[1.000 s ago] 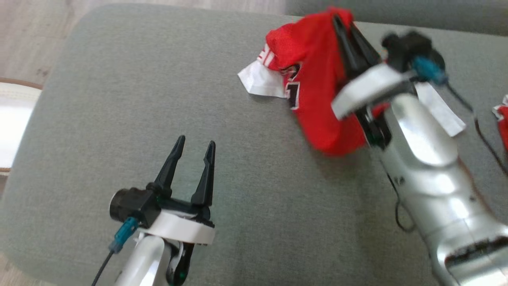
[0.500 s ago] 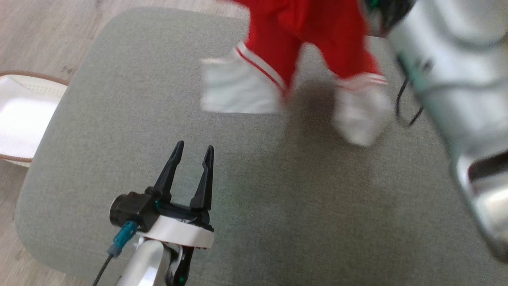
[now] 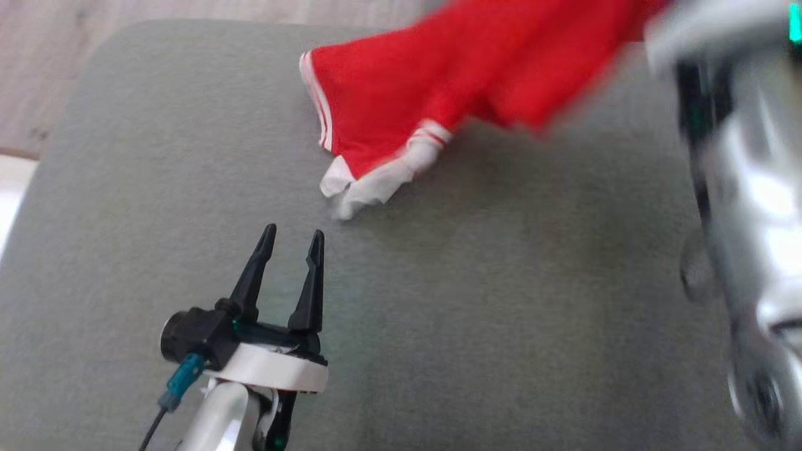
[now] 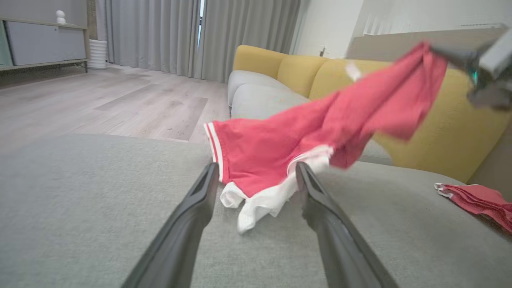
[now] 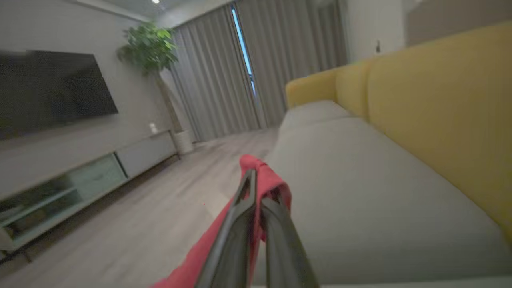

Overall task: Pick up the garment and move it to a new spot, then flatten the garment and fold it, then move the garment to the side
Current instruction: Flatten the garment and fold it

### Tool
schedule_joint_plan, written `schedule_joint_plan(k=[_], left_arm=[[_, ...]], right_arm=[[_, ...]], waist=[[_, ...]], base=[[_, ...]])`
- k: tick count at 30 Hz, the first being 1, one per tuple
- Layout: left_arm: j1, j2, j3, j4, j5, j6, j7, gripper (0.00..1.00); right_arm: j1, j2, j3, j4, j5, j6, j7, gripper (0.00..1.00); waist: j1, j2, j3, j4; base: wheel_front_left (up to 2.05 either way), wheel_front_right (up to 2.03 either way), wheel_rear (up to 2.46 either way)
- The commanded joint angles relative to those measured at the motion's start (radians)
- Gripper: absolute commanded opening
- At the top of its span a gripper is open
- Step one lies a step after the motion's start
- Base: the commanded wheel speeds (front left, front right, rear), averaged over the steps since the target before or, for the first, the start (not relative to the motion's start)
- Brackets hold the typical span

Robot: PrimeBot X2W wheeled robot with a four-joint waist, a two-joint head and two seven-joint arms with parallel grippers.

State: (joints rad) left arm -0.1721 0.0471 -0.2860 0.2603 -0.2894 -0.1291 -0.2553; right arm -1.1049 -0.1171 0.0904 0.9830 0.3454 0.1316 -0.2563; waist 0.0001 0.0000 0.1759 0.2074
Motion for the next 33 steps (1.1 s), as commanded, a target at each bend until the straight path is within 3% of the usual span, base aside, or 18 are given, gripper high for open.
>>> schedule_joint_plan(k=[1, 2, 3, 4, 9, 10, 12, 18, 22, 26, 33], left_arm=[[-0.03, 0.003, 0.038, -0.035, 0.005, 0.003, -0.006, 1.0], [-0.031, 0.003, 0.037, -0.035, 0.006, 0.002, -0.006, 1.0], [-0.032, 0.003, 0.036, -0.036, 0.008, 0.002, -0.006, 1.0], [-0.033, 0.003, 0.036, -0.035, 0.01, 0.002, -0.006, 1.0], [-0.038, 0.003, 0.047, -0.032, 0.025, 0.001, -0.006, 1.0], [-0.039, 0.003, 0.056, -0.032, 0.032, 0.0, -0.006, 1.0], [-0.041, 0.003, 0.06, -0.033, 0.035, 0.0, -0.006, 1.0], [-0.04, 0.003, 0.068, -0.048, 0.04, -0.001, -0.006, 1.0], [-0.027, 0.003, 0.065, -0.057, 0.042, -0.001, -0.006, 1.0], [-0.013, 0.003, 0.076, -0.071, 0.037, -0.001, -0.006, 1.0], [0.004, 0.003, 0.087, -0.075, 0.033, -0.001, -0.006, 1.0]], right_arm=[[0.088, -0.011, -0.049, 0.002, -0.046, -0.001, -0.005, 0.0], [0.132, -0.019, -0.082, 0.011, -0.068, -0.001, -0.005, 0.0], [0.172, -0.026, -0.108, 0.008, -0.103, -0.001, -0.005, 0.38], [0.213, -0.026, -0.131, 0.007, -0.137, -0.001, -0.005, 1.0], [0.337, 0.027, -0.186, -0.111, -0.25, -0.001, -0.005, 1.0], [0.395, 0.052, -0.189, -0.217, -0.28, -0.001, -0.005, 1.0], [0.426, 0.059, -0.179, -0.277, -0.29, -0.001, -0.005, 1.0], [0.644, 0.066, -0.009, -0.633, -0.206, -0.001, -0.005, 1.0], [0.777, 0.067, 0.059, -0.796, -0.204, -0.001, -0.005, 1.0], [0.879, 0.067, 0.082, -0.889, -0.216, -0.001, -0.005, 1.0], [0.951, 0.067, 0.066, -0.916, -0.216, -0.001, -0.005, 1.0]], waist=[[-0.0001, 0.0, 0.018, -0.037], [-0.0001, 0.0, 0.022, -0.048], [-0.0001, 0.0, 0.026, -0.057], [-0.0001, 0.0, 0.029, -0.066], [-0.0001, 0.0, 0.033, -0.106], [-0.0001, 0.0, 0.029, -0.124], [-0.0001, 0.0, 0.026, -0.132], [-0.0001, 0.0, 0.002, -0.162], [-0.0001, 0.0, -0.014, -0.171], [-0.0001, 0.0, -0.023, -0.173], [-0.0001, 0.0, -0.032, -0.17]], base=[[0.0, 0.0, 0.0], [0.0, 0.0, 0.0], [0.0, 0.0, 0.0], [0.0, 0.0, 0.0], [0.0, 0.0, 0.0], [0.0, 0.0, 0.0], [0.0, 0.0, 0.0], [0.0, 0.0, 0.0], [0.0, 0.0, 0.0], [0.0, 0.0, 0.0], [0.0, 0.0, 0.0]])
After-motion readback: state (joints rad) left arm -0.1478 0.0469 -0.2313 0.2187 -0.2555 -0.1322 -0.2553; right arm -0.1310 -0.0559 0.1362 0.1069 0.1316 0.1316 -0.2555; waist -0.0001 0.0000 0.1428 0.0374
